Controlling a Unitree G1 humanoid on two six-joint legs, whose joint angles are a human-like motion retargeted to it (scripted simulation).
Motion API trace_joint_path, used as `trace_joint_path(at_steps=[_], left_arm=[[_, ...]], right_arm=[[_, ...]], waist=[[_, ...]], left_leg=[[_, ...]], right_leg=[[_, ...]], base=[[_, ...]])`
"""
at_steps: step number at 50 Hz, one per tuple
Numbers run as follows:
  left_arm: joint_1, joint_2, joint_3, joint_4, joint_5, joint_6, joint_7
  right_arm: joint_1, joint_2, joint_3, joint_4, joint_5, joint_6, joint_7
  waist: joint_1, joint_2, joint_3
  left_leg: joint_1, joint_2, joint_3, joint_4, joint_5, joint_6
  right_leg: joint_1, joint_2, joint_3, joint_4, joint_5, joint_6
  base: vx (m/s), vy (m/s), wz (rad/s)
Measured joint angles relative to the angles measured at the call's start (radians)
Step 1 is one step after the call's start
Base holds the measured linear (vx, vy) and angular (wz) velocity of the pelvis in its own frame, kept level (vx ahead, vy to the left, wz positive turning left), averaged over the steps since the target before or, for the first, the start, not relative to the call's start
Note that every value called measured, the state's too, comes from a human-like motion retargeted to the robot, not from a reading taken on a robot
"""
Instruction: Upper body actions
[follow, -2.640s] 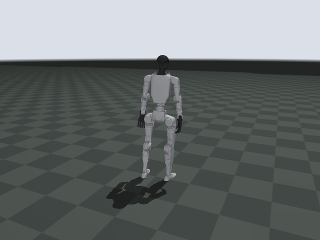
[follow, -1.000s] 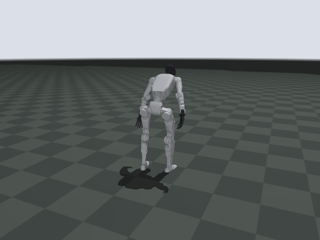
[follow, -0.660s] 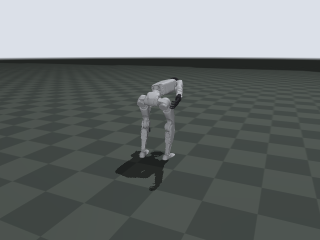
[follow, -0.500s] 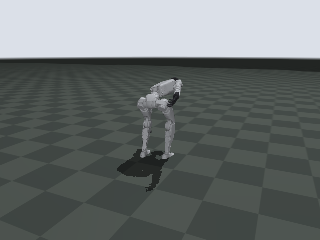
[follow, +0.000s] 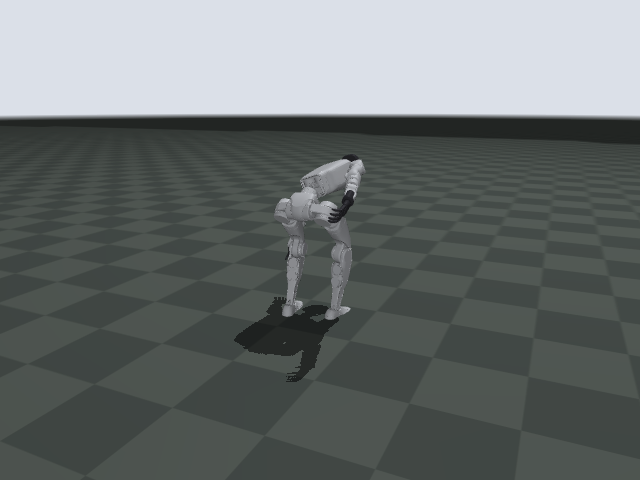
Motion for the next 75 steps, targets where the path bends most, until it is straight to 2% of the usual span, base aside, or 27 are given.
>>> trace_joint_path(at_steps=[4,10,20,28,36,40,48,60,67,75], left_arm=[[-0.021,-0.046,0.009,0.021,-0.007,-0.036,-0.127],[-0.044,-0.1,-0.028,0.025,0.032,-0.088,-0.212],[0.064,-0.174,-0.113,-0.083,0.059,-0.211,-0.297],[0.153,-0.25,-0.132,-0.198,-0.039,-0.332,-0.458],[0.227,-0.348,-0.154,-0.368,-0.122,-0.414,-0.598],[0.276,-0.398,-0.181,-0.464,-0.176,-0.45,-0.68],[0.43,-0.476,-0.233,-0.694,-0.291,-0.491,-0.783],[0.646,-0.516,-0.239,-1.037,-0.485,-0.552,-0.926],[0.724,-0.504,-0.219,-1.227,-0.597,-0.604,-0.949],[0.802,-0.516,-0.214,-1.406,-0.626,-0.629,-0.895]], right_arm=[[-0.046,0.0,-0.038,0.001,0.006,0.009,0.002],[-0.115,-0.003,-0.084,0.013,0.033,0.023,0.002],[-0.14,0.001,-0.096,0.037,0.038,0.056,0.015],[-0.137,0.009,-0.126,0.054,0.048,0.072,0.016],[-0.115,0.017,-0.178,0.087,0.028,0.113,0.015],[-0.095,0.025,-0.192,0.105,0.008,0.136,0.014],[-0.055,0.044,-0.225,0.123,-0.052,0.173,0.025],[0.004,0.029,-0.267,0.097,-0.072,0.165,-0.004],[0.033,0.042,-0.308,0.102,-0.111,0.175,-0.011],[0.067,0.074,-0.337,0.158,-0.128,0.181,-0.029]], waist=[[-0.009,0.031,0.0],[-0.044,0.058,0.0],[-0.024,0.057,0.0],[0.024,0.075,0.0],[0.09,0.113,-0.006],[0.108,0.139,-0.05],[0.168,0.163,-0.182],[0.286,0.186,-0.357],[0.323,0.177,-0.423],[0.333,0.164,-0.458]], left_leg=[[0.0,-0.025,0.003,-0.083,0.045,0.0],[0.073,-0.09,0.022,-0.242,0.12,-0.003],[0.422,-0.13,0.03,-0.492,0.209,-0.008],[0.73,-0.162,0.013,-0.679,0.265,-0.003],[1.026,-0.181,-0.017,-0.813,0.296,0.004],[1.142,-0.189,-0.032,-0.867,0.308,0.005],[1.297,-0.199,-0.032,-0.934,0.31,-0.012],[1.436,-0.194,-0.025,-0.981,0.294,-0.021],[1.468,-0.188,-0.027,-0.985,0.287,-0.021],[1.498,-0.184,-0.039,-0.985,0.3,-0.002]], right_leg=[[0.0,-0.025,0.015,-0.066,0.02,0.014],[0.039,-0.091,0.053,-0.131,0.021,0.036],[0.37,-0.148,0.044,-0.299,0.041,0.068],[0.664,-0.168,0.012,-0.426,0.06,0.081],[0.966,-0.166,-0.037,-0.533,0.064,0.085],[1.084,-0.16,-0.074,-0.579,0.067,0.084],[1.256,-0.143,-0.116,-0.648,0.044,0.098],[1.405,-0.11,-0.142,-0.717,0.024,0.094],[1.446,-0.101,-0.159,-0.719,0.008,0.083],[1.487,-0.106,-0.191,-0.714,0.022,0.054]], base=[[-0.01,0.03,0.62],[0.02,0.02,1.02],[0.08,0.02,0.27],[0.16,0.02,0.09],[0.22,0.05,0.09],[0.25,0.07,0.23],[0.24,0.07,0.09],[0.19,0.08,-0.01],[0.15,0.02,0.08],[0.12,0.02,0.19]])
